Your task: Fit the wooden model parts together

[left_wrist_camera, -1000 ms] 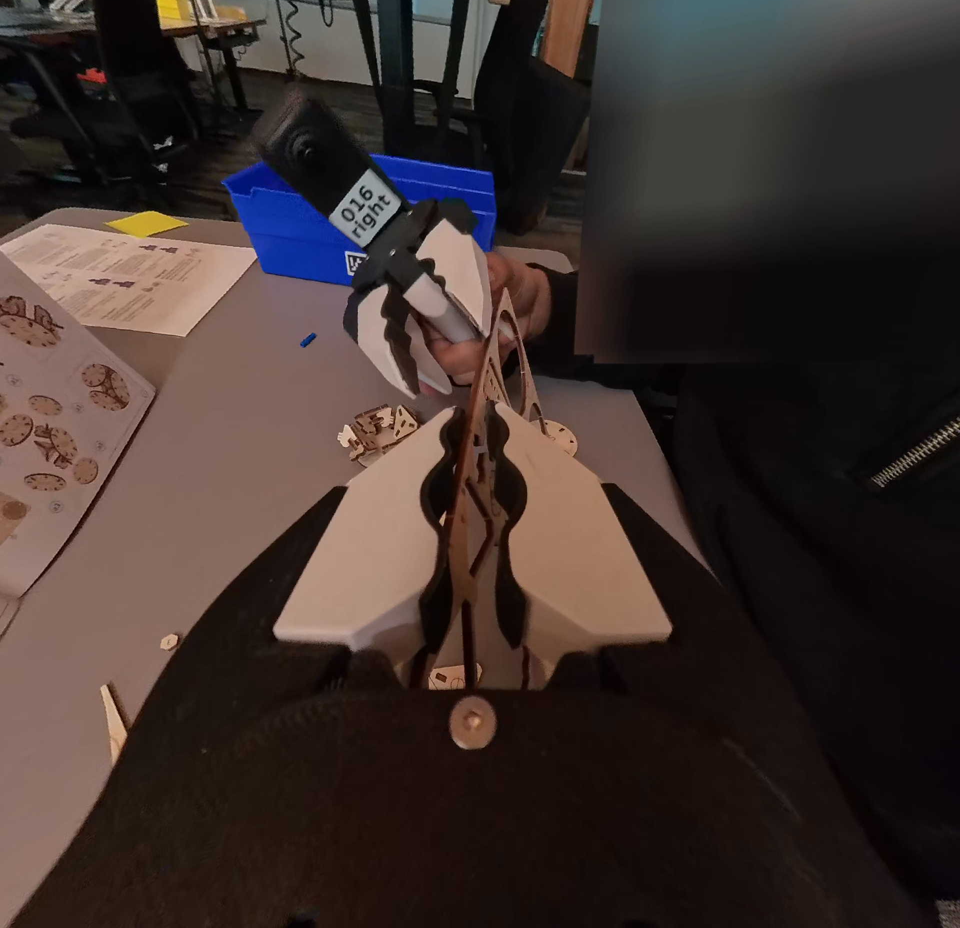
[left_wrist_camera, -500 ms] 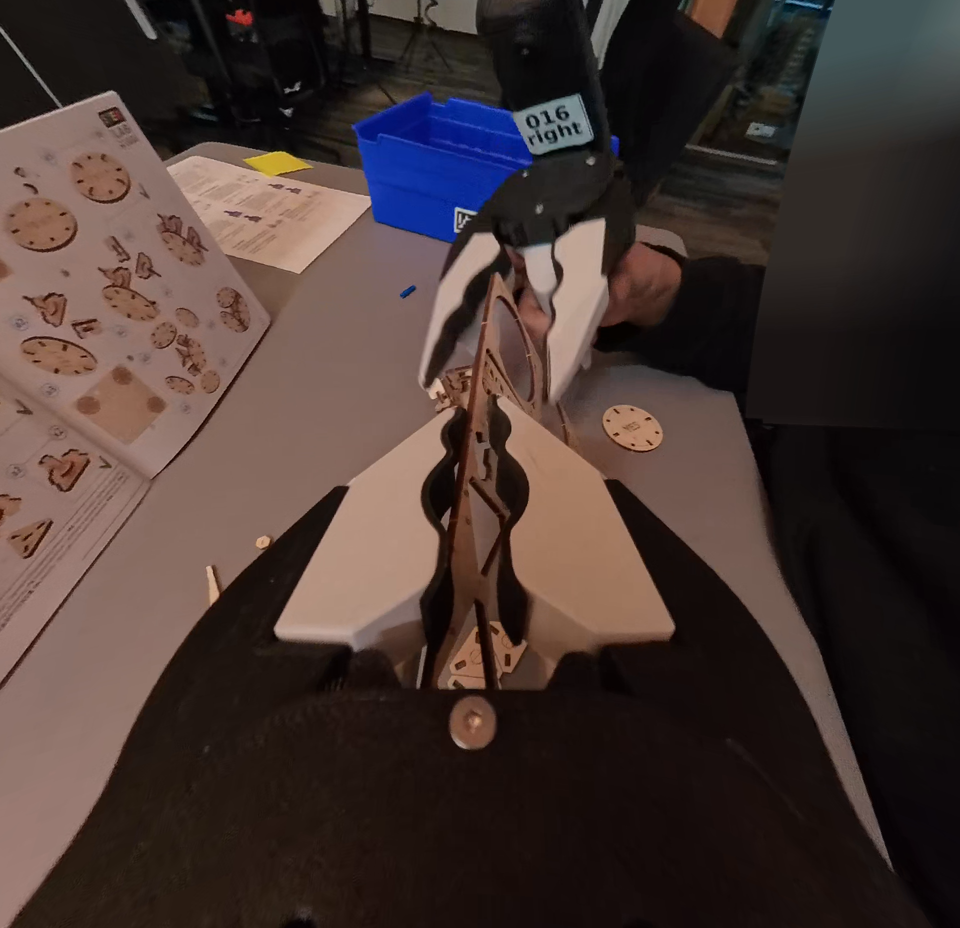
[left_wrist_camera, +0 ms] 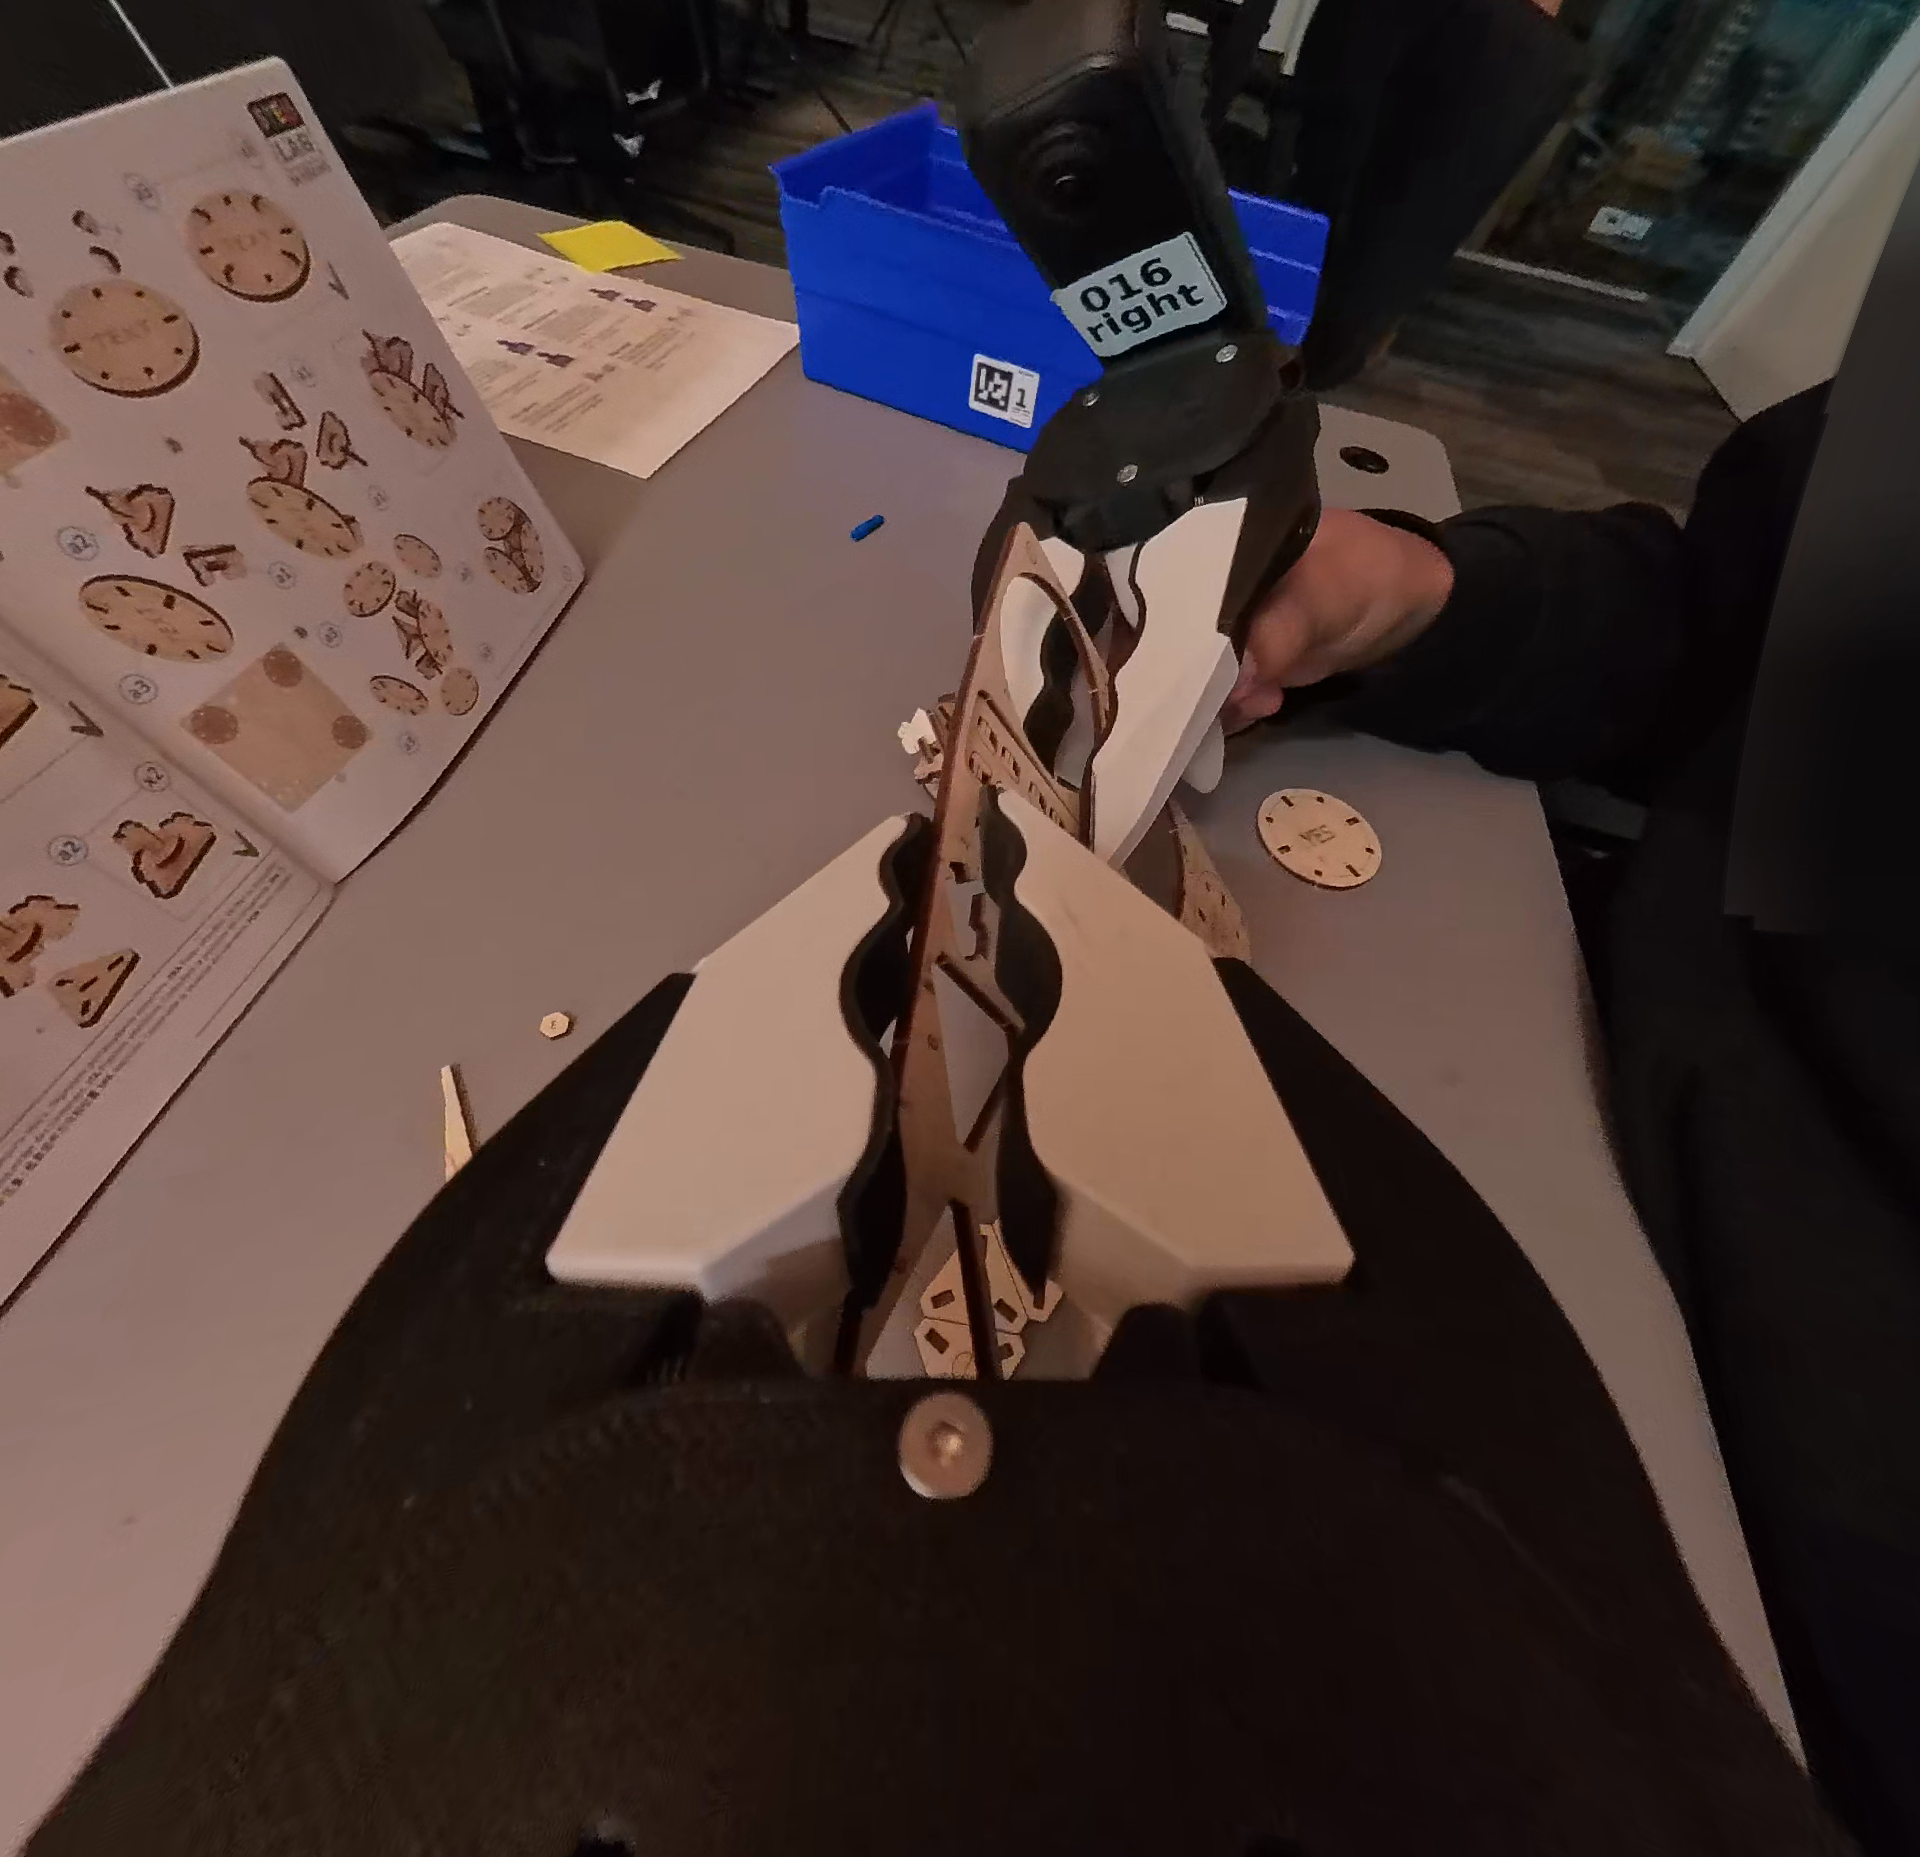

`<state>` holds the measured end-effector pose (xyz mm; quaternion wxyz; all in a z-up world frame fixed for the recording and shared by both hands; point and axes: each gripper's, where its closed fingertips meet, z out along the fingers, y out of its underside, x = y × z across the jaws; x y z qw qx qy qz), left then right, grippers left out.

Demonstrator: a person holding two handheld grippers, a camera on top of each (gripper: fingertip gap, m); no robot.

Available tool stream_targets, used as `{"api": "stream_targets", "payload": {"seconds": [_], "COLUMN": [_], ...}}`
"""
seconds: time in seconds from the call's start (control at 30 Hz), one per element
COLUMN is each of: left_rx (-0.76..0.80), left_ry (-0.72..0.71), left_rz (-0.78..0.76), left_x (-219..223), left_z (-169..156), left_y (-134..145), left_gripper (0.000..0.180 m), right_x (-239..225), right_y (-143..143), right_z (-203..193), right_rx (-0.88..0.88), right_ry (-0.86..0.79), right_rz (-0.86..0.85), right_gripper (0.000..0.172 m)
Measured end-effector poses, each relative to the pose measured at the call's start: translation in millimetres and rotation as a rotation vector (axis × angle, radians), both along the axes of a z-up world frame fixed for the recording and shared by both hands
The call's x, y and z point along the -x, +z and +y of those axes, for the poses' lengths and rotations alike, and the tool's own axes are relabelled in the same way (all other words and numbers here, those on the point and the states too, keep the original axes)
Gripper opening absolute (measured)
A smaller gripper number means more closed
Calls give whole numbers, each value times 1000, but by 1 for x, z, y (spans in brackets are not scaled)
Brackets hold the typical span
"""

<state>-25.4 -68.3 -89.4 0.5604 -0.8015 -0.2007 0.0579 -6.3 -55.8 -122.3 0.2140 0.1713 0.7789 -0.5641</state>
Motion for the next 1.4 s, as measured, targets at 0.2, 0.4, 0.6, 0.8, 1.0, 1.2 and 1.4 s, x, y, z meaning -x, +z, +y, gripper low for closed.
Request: {"api": "stream_targets", "payload": {"seconds": [0.2,0.4,0.6,0.8,1.0,1.2,1.4], "left_rx": [16,-2,2,25,-34,-75,-86], "left_ry": [9,2,-1,-48,-161,-315,-369], "left_rz": [-10,-6,-2,-5,19,160,193], "left_x": [2,2,2,-5,-22,-53,-65], "left_z": [-3,-3,-6,-4,1,10,17], "left_y": [-5,-2,-3,-5,6,26,30], "left_gripper": [9,9,9,7,6,6,7], "right_x": [2,-1,0,16,31,31,-19], "right_y": [-3,3,3,18,73,90,64], "right_z": [-2,-5,-7,-1,29,43,10], "right_rx": [-19,66,73,172,404,465,316], "right_ry": [-25,-15,-28,-90,-146,-111,117], "right_rz": [-15,-179,-171,-85,111,-27,-209], "right_gripper": [14,3,5,26,47,41,42]}}
